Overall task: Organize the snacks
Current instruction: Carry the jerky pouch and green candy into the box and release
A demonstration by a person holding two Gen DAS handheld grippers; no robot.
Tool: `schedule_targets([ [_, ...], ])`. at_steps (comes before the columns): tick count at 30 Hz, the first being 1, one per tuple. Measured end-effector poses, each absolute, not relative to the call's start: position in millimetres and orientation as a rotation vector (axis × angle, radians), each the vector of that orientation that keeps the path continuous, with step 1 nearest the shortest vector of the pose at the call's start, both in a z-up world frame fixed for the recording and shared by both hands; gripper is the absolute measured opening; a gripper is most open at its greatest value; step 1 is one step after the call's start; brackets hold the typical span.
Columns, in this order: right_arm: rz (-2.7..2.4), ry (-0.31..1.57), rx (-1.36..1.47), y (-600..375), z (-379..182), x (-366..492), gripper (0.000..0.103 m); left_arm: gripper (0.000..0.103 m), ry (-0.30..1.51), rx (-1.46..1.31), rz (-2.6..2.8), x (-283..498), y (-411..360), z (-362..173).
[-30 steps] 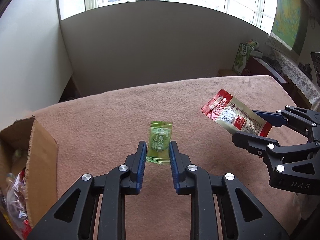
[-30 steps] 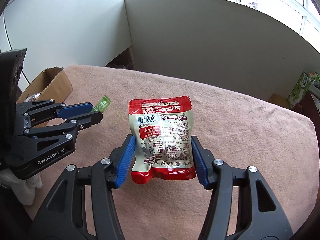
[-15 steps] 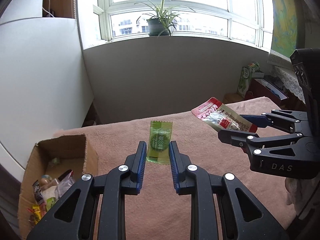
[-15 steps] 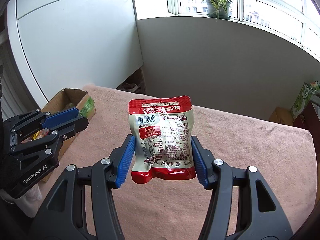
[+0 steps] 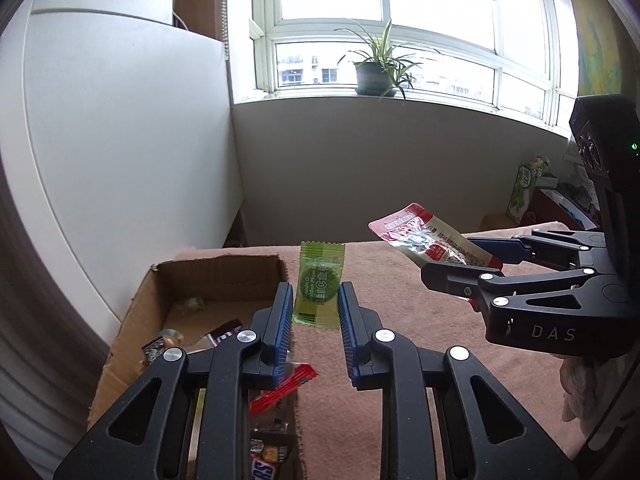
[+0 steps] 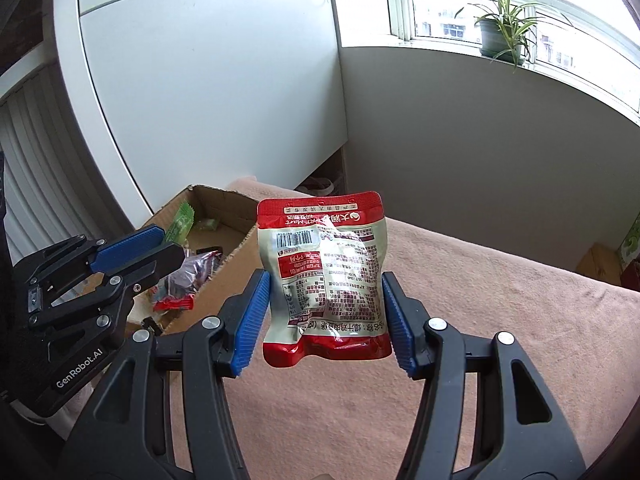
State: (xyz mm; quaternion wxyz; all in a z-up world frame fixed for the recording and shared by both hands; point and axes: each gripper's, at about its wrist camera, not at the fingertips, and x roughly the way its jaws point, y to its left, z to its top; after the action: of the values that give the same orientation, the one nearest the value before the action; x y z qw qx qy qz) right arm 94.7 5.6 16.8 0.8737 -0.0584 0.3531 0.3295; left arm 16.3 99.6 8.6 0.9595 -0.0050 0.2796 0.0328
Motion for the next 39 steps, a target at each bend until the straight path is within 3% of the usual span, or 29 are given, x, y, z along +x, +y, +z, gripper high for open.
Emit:
schedule_targets([
  [17,0.823,0.773,-0.152,115.9,-1.0,86.8,0.059,0.021,0.603,-0.16,0.193,4.7,192.9,-11.7],
  [24,0.811,0.79,-0.167,132.3,-15.7,99.6,0.066,0.022,0.658,-0.216,0.193,24.6,207.6,-23.5],
  [27,0.795,0.775,-0.159,133.4,-15.8,101.9,0.07,0.025,0.657,-0.225,0.211,26.0,209.6,-19.6],
  [29,0.802,0.769,-0.145,131.7,-13.8,102.4,0.07,0.039,0.657,-0.228,0.214,26.0,210.1,-18.5],
  [30,0.803,0.765,-0.143,131.0,-12.7,102.6,0.07,0.041,0.654,-0.228,0.216,23.8,210.2,-18.8],
  [39,0.802,0.761,-0.144,124.9,-8.5,100.9,0.071,0.041,0.655,-0.22,0.223,24.9,209.4,-17.4],
])
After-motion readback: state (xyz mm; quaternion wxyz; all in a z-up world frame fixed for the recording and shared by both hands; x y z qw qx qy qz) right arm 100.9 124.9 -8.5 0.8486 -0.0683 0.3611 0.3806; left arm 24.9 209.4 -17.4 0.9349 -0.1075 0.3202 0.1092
